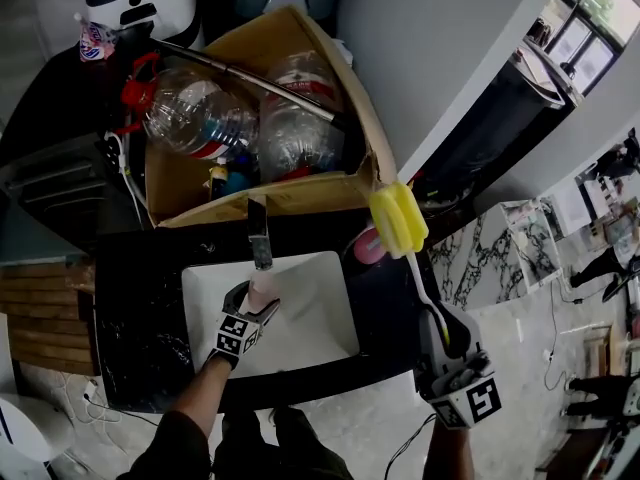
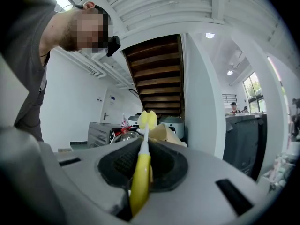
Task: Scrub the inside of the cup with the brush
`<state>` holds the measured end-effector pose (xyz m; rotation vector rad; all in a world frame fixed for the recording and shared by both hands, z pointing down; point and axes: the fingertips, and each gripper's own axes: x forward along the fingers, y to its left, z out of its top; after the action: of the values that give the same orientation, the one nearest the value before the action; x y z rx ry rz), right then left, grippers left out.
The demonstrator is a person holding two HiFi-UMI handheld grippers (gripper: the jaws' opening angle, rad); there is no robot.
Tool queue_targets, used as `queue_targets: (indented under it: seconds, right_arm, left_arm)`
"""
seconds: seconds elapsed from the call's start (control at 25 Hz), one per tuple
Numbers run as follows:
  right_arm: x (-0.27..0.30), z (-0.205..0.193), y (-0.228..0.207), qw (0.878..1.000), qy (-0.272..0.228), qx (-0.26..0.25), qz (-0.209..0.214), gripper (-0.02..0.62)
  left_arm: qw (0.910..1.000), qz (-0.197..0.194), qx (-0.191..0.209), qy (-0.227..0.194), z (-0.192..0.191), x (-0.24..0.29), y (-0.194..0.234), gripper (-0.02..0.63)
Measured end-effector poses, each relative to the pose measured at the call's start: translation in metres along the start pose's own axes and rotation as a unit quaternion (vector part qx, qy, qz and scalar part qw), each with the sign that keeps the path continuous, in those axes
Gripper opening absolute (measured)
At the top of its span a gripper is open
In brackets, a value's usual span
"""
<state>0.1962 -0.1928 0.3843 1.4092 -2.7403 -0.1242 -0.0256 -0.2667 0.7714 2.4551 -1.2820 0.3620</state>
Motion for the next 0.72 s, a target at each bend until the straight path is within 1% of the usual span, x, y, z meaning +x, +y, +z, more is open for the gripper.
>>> queue_targets:
  seconds: [0.16, 0.28, 0.36, 0.44, 0.72]
  right_arm:
    - [0.014, -0.01, -0.009, 1.0, -0.011, -0.003, -0.009, 0.038]
    - [0.03, -0.014, -0.009, 0.999, -0.025, -0.021, -0.018, 0.038]
    - [0.045, -0.018, -0.002, 0.999, -0.03, -0.033, -0.01, 0.038]
    - [0.058, -0.023, 0.006, 0.999, -0.034, -0.032, 0.0, 0.038]
    - [0.093, -0.041, 0.026, 0.998, -0.04, -0.028, 0.027, 0.038]
  left_arm:
    - [1.0, 0.007, 0.002, 0.004, -0.013, 0.013, 0.011, 0.351]
    - [0.9999, 0.015, 0.001, 0.003, -0.019, 0.02, 0.02, 0.351]
    - [0.9998, 0.019, 0.001, 0.002, -0.023, 0.023, 0.023, 0.351]
    - [0.9998, 0.021, 0.002, 0.001, -0.029, 0.027, 0.026, 0.351]
    - [0.9995, 0.011, 0.027, 0.012, -0.048, 0.047, 0.027, 0.351]
